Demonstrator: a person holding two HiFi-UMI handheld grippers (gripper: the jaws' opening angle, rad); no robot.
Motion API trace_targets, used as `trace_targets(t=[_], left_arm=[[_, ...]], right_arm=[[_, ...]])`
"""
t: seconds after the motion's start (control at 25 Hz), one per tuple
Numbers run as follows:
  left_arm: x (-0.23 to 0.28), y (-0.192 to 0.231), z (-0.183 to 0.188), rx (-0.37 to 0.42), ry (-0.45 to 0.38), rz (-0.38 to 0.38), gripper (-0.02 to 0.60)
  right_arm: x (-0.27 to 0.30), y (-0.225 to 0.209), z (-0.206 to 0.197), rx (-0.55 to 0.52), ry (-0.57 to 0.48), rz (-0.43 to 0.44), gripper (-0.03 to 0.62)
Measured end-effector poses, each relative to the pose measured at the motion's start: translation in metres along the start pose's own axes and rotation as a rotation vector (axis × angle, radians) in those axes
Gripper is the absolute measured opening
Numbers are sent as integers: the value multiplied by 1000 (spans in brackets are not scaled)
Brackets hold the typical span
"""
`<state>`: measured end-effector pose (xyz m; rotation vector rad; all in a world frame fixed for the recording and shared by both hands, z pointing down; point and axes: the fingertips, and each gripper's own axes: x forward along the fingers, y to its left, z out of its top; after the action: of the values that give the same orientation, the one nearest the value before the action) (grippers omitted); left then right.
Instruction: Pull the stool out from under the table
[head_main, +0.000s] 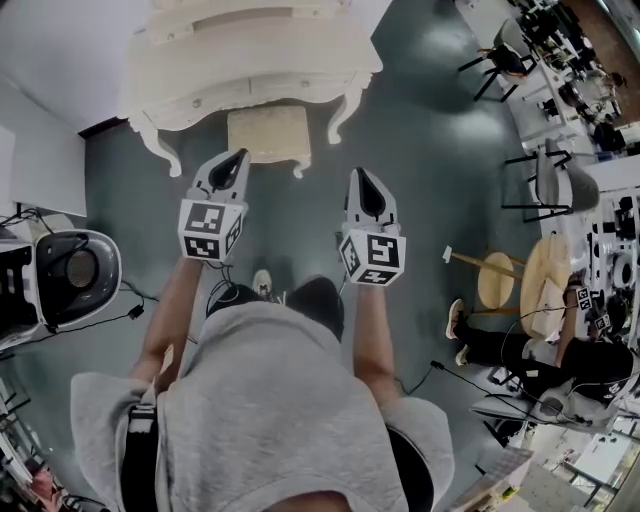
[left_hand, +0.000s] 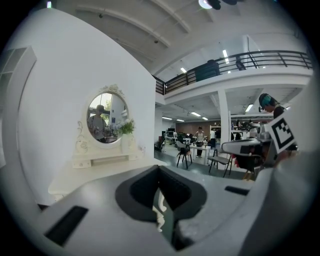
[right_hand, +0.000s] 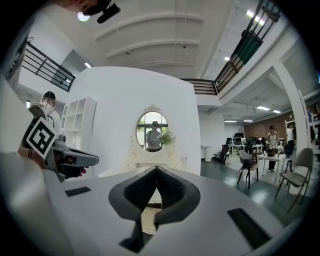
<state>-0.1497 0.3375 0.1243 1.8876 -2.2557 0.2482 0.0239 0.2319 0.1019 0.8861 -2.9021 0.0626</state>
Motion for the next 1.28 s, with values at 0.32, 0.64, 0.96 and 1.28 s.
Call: trace_targets(t=[0.32, 0.64, 0.96, 1.28], left_arm=[[49, 15, -7, -8, 32, 24, 0], [130, 38, -9, -57, 86, 102, 0], [197, 61, -30, -89, 141, 195, 0], [236, 85, -62, -141, 184, 305, 0]], right_arm=[[53, -23, -18, 27, 31, 23, 12], [146, -71, -32, 54, 85, 105, 12], [226, -106, -69, 57, 178, 200, 12], [290, -112, -105, 83, 219, 309, 12]])
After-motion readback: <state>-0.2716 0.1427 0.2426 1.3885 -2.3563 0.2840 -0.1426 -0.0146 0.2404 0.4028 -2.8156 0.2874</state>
